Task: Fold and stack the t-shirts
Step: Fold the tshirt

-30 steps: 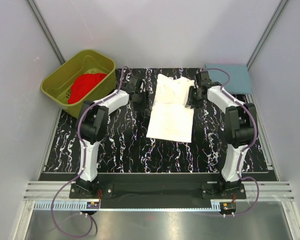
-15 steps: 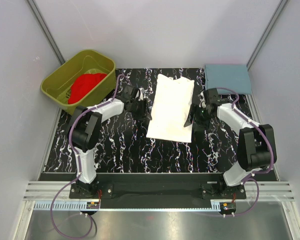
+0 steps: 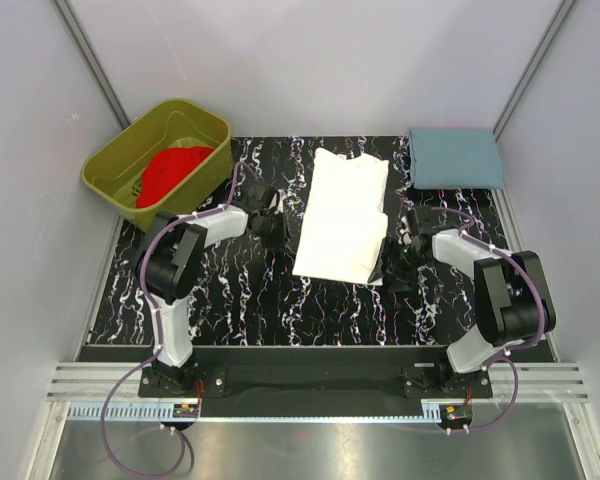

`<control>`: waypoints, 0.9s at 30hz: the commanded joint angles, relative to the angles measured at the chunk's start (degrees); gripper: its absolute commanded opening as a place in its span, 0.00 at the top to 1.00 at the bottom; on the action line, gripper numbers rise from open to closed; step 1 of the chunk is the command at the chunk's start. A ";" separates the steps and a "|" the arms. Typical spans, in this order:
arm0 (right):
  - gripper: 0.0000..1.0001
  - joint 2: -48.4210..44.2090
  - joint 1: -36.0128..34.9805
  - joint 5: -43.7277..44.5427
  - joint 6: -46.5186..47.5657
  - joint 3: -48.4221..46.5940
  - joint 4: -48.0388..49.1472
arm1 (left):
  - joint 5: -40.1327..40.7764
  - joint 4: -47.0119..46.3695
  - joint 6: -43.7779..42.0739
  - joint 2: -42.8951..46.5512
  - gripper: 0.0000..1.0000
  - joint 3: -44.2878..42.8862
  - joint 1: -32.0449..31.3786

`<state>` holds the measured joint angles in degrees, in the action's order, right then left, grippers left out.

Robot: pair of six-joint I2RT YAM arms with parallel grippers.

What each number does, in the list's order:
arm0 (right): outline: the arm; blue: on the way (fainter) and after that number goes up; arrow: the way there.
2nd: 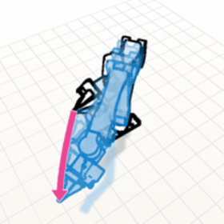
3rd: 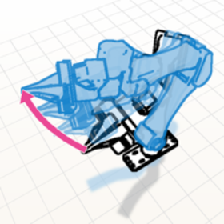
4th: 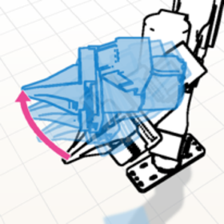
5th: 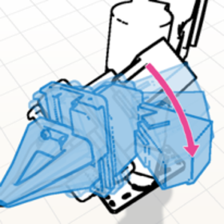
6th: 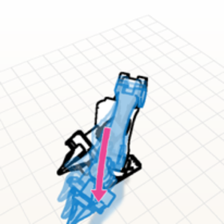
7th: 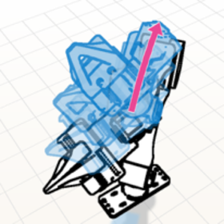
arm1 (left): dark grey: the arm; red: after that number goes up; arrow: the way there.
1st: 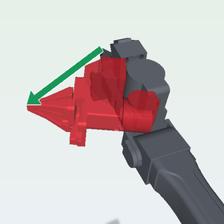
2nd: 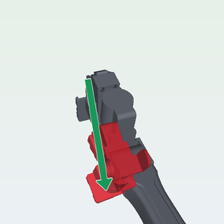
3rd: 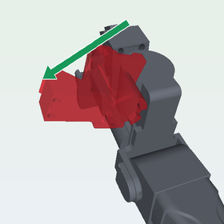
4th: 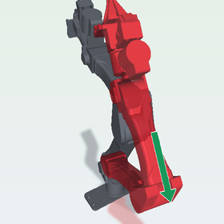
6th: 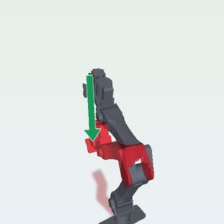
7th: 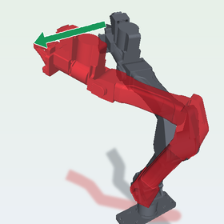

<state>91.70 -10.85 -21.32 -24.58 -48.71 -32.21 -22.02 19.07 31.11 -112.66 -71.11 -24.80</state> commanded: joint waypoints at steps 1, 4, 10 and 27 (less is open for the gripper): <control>0.31 -3.63 0.04 -1.62 -1.17 1.77 3.63 | 2.07 -2.28 1.84 3.40 1.00 2.55 -0.16; 0.32 -4.07 0.04 -1.88 -1.17 2.74 4.43 | 1.02 -3.95 2.20 5.87 0.98 4.84 -0.16; 0.36 -3.11 0.13 -2.58 -1.52 3.44 6.01 | 0.32 -4.65 0.79 10.71 0.47 7.30 -0.25; 0.83 -2.05 0.04 -3.02 -2.14 4.94 8.13 | 2.86 -5.44 2.98 9.02 1.00 14.15 -5.96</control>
<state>90.17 -10.85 -23.66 -26.24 -44.45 -25.02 -22.09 13.67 33.15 -105.32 -59.40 -30.55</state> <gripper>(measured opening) 0.252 0.022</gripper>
